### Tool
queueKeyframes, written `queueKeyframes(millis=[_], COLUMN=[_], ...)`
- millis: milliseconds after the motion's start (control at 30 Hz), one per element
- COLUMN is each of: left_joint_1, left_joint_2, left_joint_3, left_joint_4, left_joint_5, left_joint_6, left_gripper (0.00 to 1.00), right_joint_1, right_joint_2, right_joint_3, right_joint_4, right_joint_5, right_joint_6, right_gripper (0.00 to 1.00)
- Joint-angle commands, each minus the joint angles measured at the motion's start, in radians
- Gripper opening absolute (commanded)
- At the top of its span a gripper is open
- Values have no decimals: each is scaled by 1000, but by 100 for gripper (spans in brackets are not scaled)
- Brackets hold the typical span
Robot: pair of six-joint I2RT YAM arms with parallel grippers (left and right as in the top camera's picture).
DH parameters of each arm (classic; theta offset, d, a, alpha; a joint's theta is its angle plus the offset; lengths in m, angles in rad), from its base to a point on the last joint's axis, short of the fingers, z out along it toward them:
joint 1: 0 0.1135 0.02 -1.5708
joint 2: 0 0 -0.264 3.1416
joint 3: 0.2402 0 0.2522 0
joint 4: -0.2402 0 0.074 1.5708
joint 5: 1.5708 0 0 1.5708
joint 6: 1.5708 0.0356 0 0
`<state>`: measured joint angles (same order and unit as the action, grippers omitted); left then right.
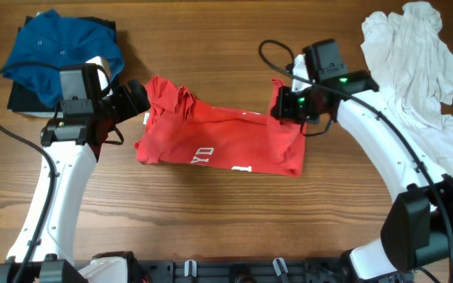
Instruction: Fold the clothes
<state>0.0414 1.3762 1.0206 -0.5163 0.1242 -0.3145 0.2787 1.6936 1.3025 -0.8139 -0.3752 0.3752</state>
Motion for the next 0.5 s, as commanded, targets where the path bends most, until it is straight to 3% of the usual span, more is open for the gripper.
queueKeyframes(millis=[0, 100, 133, 167, 300, 467], left_joint_1=[3, 3, 3, 3, 3, 3], left_joint_2=[-2, -2, -2, -2, -2, -2], left_joint_3=[14, 14, 14, 14, 14, 14], left_joint_4=[3, 3, 3, 3, 3, 3], left_joint_5=[-6, -6, -6, -6, -6, -6], left_joint_6=[20, 20, 20, 20, 20, 20], left_gripper=[97, 97, 97, 97, 97, 96], right_joint_1=[35, 68, 79, 86, 104, 99], right_joint_2=[19, 20, 20, 20, 19, 18], right_joint_3=[20, 20, 20, 20, 20, 21], right_joint_4=[28, 65, 83, 101, 135, 98], right_joint_5=[-23, -23, -23, -23, -51, -70], right_joint_6=[44, 49, 65, 89, 97, 67], right_gripper=[4, 5, 14, 35, 69, 72])
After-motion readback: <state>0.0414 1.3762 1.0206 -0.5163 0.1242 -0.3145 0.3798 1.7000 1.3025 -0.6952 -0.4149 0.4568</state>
